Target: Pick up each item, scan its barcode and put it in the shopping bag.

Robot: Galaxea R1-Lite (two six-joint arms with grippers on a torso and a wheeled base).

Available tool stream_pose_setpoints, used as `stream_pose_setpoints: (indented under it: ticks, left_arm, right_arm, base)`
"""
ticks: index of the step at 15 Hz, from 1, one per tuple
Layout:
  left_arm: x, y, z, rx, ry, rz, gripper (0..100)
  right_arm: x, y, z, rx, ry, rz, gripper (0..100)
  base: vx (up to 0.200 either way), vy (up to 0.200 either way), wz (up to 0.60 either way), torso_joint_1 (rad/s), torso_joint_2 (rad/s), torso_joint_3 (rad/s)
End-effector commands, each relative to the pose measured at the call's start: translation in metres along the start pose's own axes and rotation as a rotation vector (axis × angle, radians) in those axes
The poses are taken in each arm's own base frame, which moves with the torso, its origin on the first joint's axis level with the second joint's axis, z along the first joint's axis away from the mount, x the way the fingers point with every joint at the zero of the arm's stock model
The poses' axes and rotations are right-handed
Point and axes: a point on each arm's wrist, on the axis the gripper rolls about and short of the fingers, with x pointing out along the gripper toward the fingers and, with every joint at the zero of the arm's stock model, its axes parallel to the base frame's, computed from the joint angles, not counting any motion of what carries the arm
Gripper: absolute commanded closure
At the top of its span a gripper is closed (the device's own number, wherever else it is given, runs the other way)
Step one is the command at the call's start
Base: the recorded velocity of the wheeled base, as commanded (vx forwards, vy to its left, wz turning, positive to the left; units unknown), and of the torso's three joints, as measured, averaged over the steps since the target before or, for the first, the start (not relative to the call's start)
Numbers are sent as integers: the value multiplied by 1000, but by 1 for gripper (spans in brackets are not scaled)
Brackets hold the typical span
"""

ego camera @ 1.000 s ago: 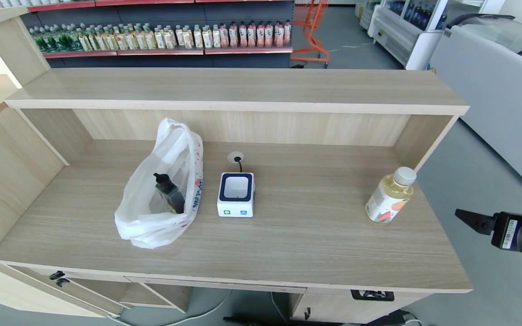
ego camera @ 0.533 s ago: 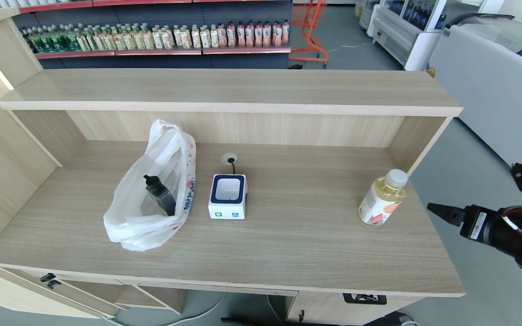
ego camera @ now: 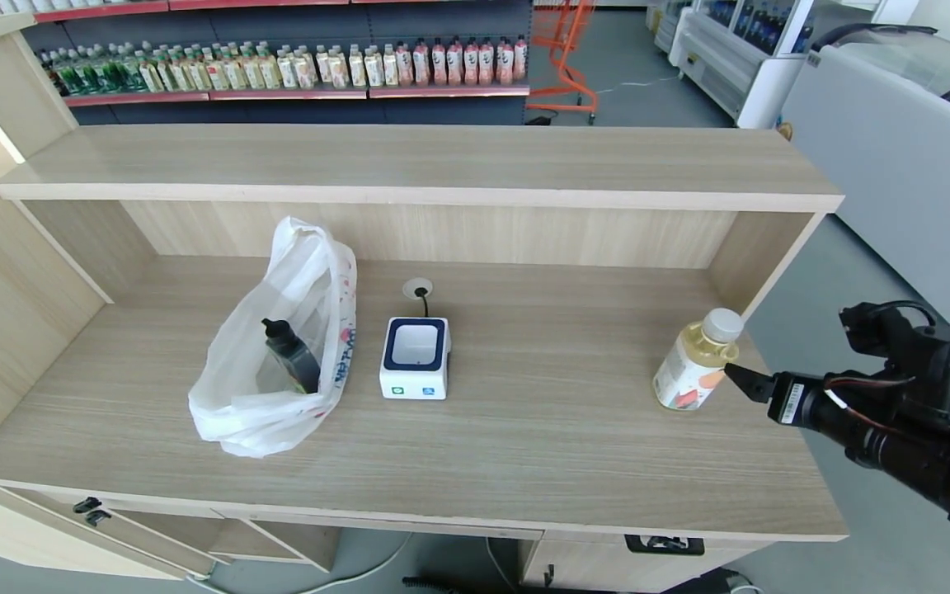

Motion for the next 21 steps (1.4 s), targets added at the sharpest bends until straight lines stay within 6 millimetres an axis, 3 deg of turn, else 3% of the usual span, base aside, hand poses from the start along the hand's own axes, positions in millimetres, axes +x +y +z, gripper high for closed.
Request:
stream_pose_setpoints:
  ticks: [1,7,10,19,20,21]
  left_arm:
    - [0,0,0,0,0,0,0]
    - [0,0,0,0,0,1,0]
    - [0,0,0,0,0,1,0]
    - [0,0,0,0,0,1,0]
    - [0,0,0,0,0,1,0]
    - [0,0,0,0,0,1,0]
  right_arm:
    - [18,1,-19,-25,77,18,0]
    - [62,31,-13,-146,22,105,0]
    - [81,34,-24,-246,37,111,0]
    - [110,49,-35,-301,2,145,0]
    - [112,49,-34,-298,-21,144,100]
    - [115,49,-33,-299,-43,145,100]
  base:
    - [0,0,0,0,0,0]
    - [0,0,0,0,0,0]
    - [0,0,0,0,0,0]
    - [0,0,0,0,0,0]
    - [0,0,0,0,0,0]
    - [0,0,0,0,0,0]
